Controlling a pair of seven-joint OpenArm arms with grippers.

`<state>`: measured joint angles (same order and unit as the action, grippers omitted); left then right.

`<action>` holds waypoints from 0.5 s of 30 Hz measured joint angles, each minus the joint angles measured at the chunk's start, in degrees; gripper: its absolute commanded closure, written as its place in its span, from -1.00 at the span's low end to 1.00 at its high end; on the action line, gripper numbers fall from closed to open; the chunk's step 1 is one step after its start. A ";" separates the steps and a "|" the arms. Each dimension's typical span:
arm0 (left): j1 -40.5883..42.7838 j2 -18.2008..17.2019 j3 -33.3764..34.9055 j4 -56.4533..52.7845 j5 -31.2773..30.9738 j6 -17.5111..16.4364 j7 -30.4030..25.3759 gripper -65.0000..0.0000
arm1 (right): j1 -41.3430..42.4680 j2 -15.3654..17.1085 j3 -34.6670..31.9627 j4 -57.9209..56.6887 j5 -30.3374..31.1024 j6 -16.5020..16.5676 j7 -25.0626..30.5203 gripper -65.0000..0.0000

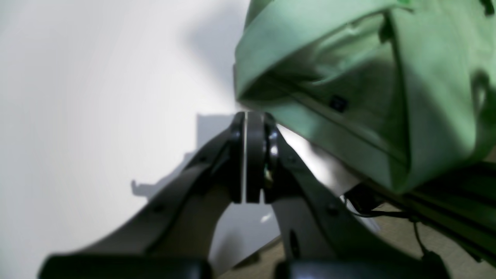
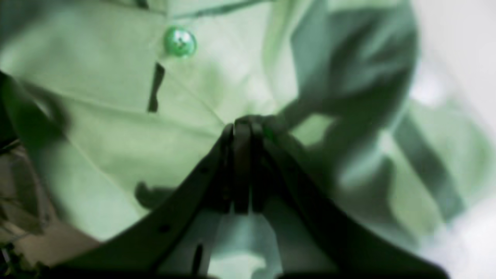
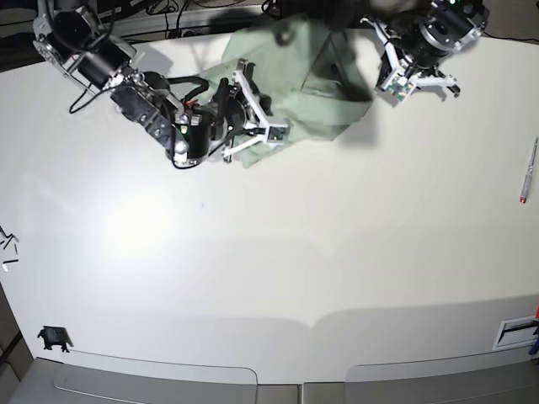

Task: Fold the T-shirt properly
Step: 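Grasp the bundle with the right gripper and drag it toward the right arm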

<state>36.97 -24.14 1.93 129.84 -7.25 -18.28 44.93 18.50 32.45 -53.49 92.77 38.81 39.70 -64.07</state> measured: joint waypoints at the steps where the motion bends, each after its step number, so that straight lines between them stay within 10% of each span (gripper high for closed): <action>1: 0.02 -0.02 0.00 0.00 0.00 0.09 -0.02 1.00 | 0.39 -0.02 -1.03 -1.70 0.15 0.00 1.53 1.00; 15: 0.07 0.00 0.00 0.00 0.00 -0.02 -0.04 1.00 | -0.42 -0.44 2.60 -20.17 10.23 5.20 9.44 1.00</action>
<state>37.04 -24.14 1.93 129.84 -7.25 -18.31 44.88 18.09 32.01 -50.89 72.60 49.04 44.91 -54.63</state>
